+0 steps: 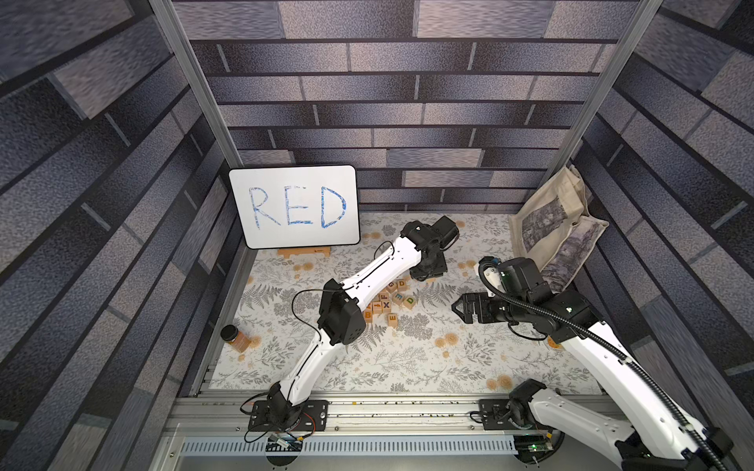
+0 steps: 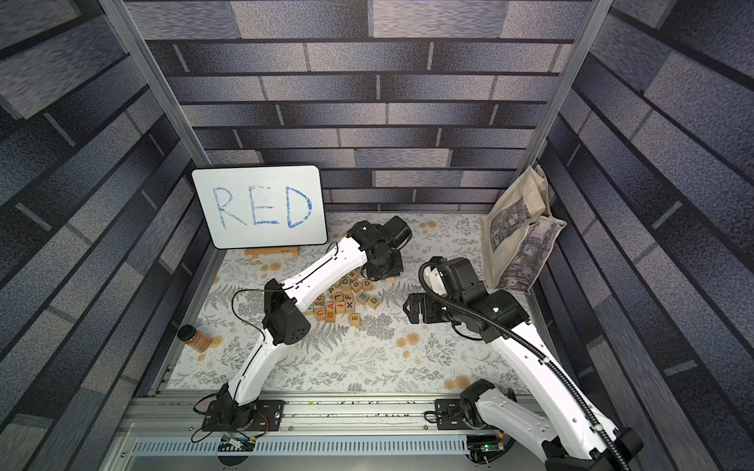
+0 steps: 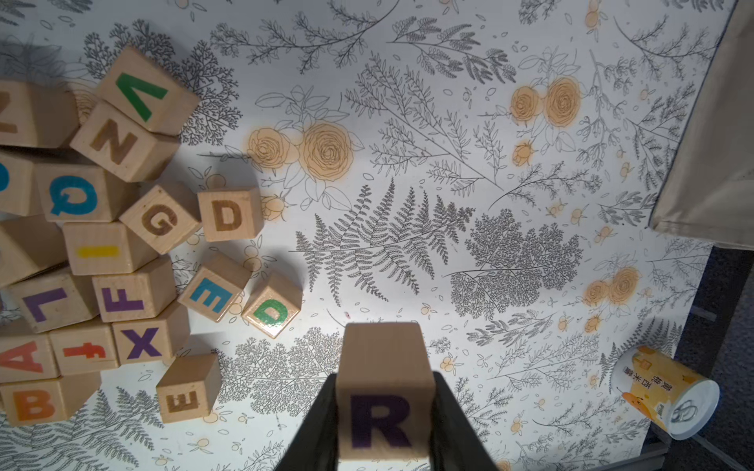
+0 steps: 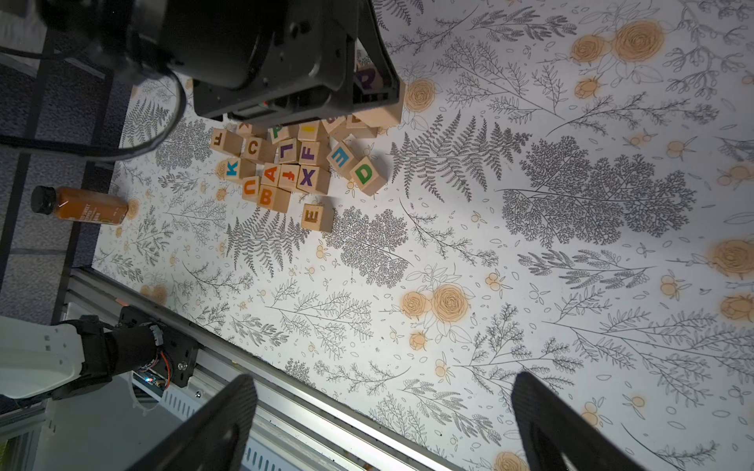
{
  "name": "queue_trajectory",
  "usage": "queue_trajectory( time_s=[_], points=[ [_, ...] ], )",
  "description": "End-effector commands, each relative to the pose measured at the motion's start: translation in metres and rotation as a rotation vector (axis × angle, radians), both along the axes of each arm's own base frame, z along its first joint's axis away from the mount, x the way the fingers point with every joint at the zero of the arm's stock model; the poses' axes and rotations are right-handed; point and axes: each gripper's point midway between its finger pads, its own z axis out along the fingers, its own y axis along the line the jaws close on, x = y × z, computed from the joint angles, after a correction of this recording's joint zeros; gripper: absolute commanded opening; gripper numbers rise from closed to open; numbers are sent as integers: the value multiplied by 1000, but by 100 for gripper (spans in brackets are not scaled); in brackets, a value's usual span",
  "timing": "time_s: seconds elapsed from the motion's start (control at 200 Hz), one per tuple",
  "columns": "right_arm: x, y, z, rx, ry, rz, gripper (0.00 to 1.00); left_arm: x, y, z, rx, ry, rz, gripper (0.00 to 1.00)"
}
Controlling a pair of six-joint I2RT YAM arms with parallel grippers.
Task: Assemble the uppercase word "red" with letter blocks
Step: Place the letter block at the center of the board.
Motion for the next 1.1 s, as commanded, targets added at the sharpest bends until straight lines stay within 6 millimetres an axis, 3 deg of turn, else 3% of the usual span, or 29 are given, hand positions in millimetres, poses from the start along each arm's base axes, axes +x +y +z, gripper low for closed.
queue_trajectory(
  time_s=[0.0,0.912,1.092],
  points=[
    [-4,-6,5,-16,10,16,100,-5,9,-5,56,29,-27,10],
    [-11,-32,-3,-28,41,-36,100,19,-50,-51,-5,-96,-189,13],
    [-15,-35,-3,-29,40,-42,100,18,-53,-67,4,-76,-198,14]
  ],
)
